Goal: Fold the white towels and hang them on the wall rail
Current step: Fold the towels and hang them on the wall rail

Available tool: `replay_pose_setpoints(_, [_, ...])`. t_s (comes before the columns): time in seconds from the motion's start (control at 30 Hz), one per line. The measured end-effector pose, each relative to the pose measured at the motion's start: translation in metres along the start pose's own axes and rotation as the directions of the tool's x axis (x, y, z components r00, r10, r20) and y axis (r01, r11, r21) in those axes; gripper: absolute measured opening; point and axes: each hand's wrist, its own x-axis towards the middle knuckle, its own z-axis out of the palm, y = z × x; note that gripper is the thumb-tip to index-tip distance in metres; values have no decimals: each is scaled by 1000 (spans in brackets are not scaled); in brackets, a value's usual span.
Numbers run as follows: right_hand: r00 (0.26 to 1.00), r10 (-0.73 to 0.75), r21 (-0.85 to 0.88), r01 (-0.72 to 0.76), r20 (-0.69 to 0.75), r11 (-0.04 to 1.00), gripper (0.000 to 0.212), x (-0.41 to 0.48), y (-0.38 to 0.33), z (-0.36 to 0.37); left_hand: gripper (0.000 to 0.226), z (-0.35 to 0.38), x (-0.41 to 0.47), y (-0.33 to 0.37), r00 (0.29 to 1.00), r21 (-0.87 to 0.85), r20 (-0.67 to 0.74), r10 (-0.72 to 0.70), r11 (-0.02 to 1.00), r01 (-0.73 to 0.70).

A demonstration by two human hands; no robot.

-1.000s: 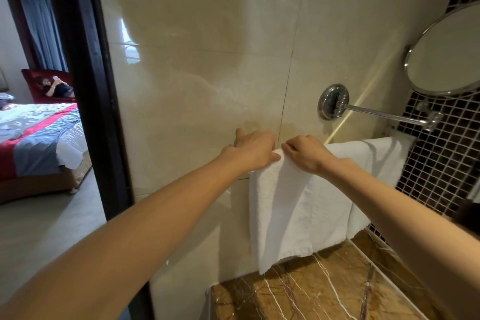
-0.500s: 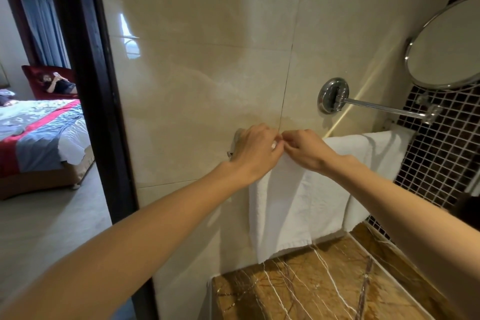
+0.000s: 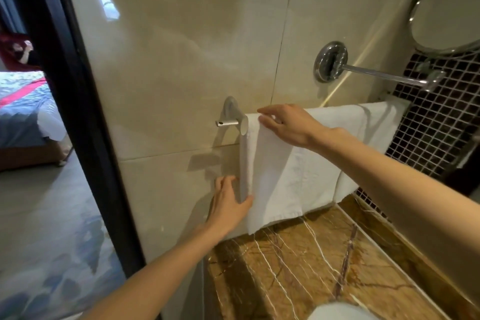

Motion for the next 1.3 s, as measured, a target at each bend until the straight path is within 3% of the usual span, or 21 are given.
replay_pose_setpoints(0.27, [1000,-7,-33,7,-14,999,37,0,-2,2,71,44,20,-50,930,134,330,-161,983,123])
replay_pose_setpoints(0.37, [1000,-12,-45,11,-20,999,35,3,0,4,75,53,29,-58,913,147,372,-165,982,117])
replay_pose_setpoints(0.5, [999,-27,-46,25,-33,999,36,4,3,6,80,65,34,-70,933,109,320,-164,985,135])
replay_pose_setpoints(0.7, [998,-25,-1,25,-59,1000,33,2,1,12,45,65,26,-77,970,53,214,-113,993,104])
replay_pose_setpoints(0.9, [996,-40,-43,37,-79,998,37,2,-4,10,30,58,25,-83,978,0,148,-149,989,150])
replay_pose_setpoints(1.3, [998,-40,-57,37,-43,998,36,-4,4,0,24,65,31,-92,983,29,-92,-162,986,165])
